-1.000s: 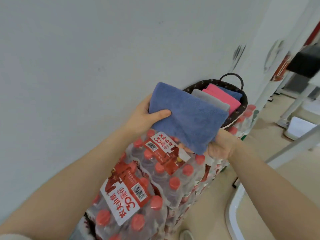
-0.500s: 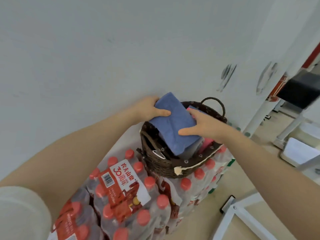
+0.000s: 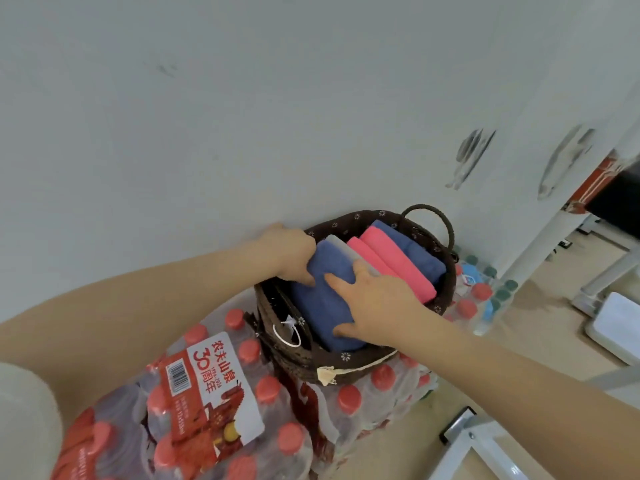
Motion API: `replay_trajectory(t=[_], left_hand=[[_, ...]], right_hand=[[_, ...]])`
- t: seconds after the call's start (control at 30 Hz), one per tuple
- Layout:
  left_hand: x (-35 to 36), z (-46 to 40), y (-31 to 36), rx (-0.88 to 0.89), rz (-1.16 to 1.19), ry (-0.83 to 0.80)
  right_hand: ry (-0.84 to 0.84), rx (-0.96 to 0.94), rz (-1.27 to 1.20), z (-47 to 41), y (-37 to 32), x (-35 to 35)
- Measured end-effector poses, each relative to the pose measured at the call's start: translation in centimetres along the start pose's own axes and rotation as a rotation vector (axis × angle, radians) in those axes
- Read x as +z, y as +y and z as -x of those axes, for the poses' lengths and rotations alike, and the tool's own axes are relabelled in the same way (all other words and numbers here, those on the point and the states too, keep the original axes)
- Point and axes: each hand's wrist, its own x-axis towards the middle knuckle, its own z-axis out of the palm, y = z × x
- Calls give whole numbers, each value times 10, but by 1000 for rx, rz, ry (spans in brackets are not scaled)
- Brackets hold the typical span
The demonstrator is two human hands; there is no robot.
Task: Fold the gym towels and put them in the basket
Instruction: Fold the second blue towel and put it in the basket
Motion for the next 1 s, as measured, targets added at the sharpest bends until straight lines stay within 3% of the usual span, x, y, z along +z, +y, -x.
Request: replay_trajectory(t=[0.07,0.17,0.27,0.43,0.63,0.73,0.87,1.0], left_hand=[[-11,10,2,6,73,-88],[-12,25,6,153,167,-257],[-3,36,8,225,252,-440],[4,33,10,164,155,-594],[7,32,9,108,191,-566],[6,32,8,85,191,-537],[7,32,7,51,225,-457],[7,37,13,45,139,-378]], right_hand=[[64,-28,132,-2,-2,3],[180,-205,266,-6,-3,3],[93,-346,374,-16,-4,4],[-55,-335,487,-31,-7,10],[-77,-178,566,-28,-1,13],[-70,-237,608,-30,-10,22],[24,-343,403,-30,2,19],[11,-427,400,-30,-1,26]])
